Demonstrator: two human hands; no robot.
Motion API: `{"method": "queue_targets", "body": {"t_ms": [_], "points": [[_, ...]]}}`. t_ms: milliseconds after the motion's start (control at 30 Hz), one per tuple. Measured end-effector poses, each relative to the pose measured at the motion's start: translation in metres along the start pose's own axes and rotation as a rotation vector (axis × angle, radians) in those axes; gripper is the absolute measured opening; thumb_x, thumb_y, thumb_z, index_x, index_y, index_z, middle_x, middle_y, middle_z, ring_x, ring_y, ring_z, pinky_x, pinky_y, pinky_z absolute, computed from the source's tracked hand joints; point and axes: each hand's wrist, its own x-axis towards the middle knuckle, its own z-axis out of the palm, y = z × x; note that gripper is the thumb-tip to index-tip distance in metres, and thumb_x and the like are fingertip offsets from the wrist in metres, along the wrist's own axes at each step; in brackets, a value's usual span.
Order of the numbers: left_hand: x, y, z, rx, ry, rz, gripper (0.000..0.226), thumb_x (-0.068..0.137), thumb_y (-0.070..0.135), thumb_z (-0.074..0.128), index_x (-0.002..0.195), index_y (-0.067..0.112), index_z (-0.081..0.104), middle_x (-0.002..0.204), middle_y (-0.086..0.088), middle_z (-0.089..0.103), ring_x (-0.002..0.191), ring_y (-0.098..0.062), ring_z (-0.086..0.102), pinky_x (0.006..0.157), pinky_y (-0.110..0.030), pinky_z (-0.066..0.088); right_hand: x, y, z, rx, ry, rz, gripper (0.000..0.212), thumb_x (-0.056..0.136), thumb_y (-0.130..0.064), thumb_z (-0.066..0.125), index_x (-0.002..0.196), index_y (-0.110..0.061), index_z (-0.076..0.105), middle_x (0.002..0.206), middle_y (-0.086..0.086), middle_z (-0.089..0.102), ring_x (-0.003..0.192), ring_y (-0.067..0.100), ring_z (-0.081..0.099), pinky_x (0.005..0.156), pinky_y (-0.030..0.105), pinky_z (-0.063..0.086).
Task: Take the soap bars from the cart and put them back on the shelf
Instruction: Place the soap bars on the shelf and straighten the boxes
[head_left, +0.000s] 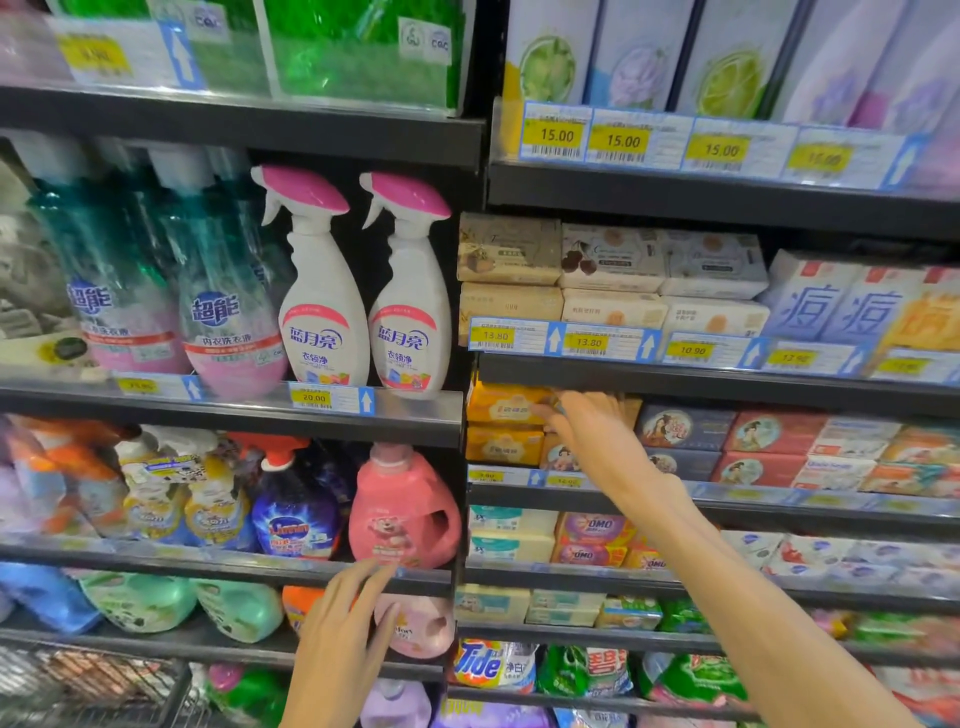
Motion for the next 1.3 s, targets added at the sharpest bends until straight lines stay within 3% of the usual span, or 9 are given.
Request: {"method": "queue_targets", "body": {"t_ms": [133,367,467,667,767,900,1133,1300], "points": [[0.009,0.007,-0.006,-0.012,-0.01,-0.02,0.046,0.097,0.048,0.045,0.137,0.027,0.058,0.137,0.011,0.054,0.123,-0.012,0.055,0.098,-0.025,0.043,0.008,-0.003,-0.004,-0.01,-0.081,0.023,0.039,0.104,-0.037,0.048,0.132,-0.012,0.058,0.129,0.015,0.061,0.122,0.033,0.056,0.1,0.039,0.047],[0.022,0.014,-0.016,-0.018,-0.022,-0.029,0.044,0.098,0.048,0.041,0.139,0.036,0.054,0.139,0.017,0.049,0.125,-0.007,0.051,0.101,-0.025,0.04,0.027,-0.008,-0.01,-0.135,-0.272,0.146,0.044,0.106,-0.044,0.038,0.141,-0.019,0.05,0.139,0.013,0.055,0.127,0.035,0.053,0.101,0.039,0.045],[0.029,0.013,-0.018,-0.035,-0.009,-0.024,0.045,0.098,0.048,0.042,0.138,0.035,0.055,0.138,0.017,0.051,0.125,-0.009,0.053,0.102,-0.026,0.041,0.032,-0.007,-0.006,-0.043,-0.31,0.218,0.042,0.105,-0.043,0.042,0.142,-0.024,0.05,0.134,0.009,0.055,0.12,0.03,0.054,0.096,0.036,0.044],[0.036,0.019,-0.026,-0.045,0.002,-0.043,0.047,0.1,0.054,0.036,0.139,0.035,0.054,0.137,0.018,0.05,0.124,-0.005,0.049,0.105,-0.018,0.033,0.03,0.003,0.007,-0.178,-0.208,0.083,0.04,0.105,-0.046,0.037,0.138,-0.025,0.046,0.142,0.01,0.053,0.132,0.034,0.048,0.102,0.039,0.042],[0.038,0.017,-0.025,-0.052,0.001,-0.055,0.054,0.101,0.061,0.027,0.139,0.035,0.054,0.137,0.017,0.05,0.124,-0.005,0.049,0.104,-0.019,0.034,0.029,0.004,0.011,-0.213,-0.206,0.072,0.044,0.105,-0.05,0.033,0.143,-0.03,0.041,0.152,0.01,0.044,0.142,0.036,0.037,0.114,0.045,0.031],[0.038,0.017,-0.022,-0.041,-0.018,-0.078,0.051,0.098,0.058,0.033,0.14,0.036,0.052,0.139,0.019,0.048,0.127,-0.006,0.048,0.103,-0.027,0.042,0.025,0.005,0.014,-0.253,-0.143,0.026,0.045,0.105,-0.049,0.032,0.148,-0.034,0.036,0.159,0.004,0.033,0.148,0.035,0.024,0.121,0.047,0.019],[0.038,0.018,-0.024,-0.049,-0.038,-0.077,0.048,0.097,0.054,0.039,0.14,0.036,0.052,0.139,0.019,0.048,0.127,-0.005,0.048,0.104,-0.026,0.042,0.025,0.003,0.019,-0.268,-0.107,-0.005,0.046,0.107,-0.046,0.03,0.152,-0.039,0.026,0.164,0.002,0.022,0.151,0.034,0.015,0.122,0.048,0.014],[0.042,0.022,-0.024,-0.051,-0.038,-0.053,0.046,0.098,0.052,0.04,0.138,0.033,0.055,0.137,0.017,0.049,0.123,-0.006,0.05,0.101,-0.026,0.043,0.023,0.01,0.021,-0.369,-0.063,-0.041,0.048,0.107,-0.047,0.029,0.153,-0.037,0.027,0.16,0.003,0.032,0.149,0.033,0.024,0.12,0.048,0.018]]}}
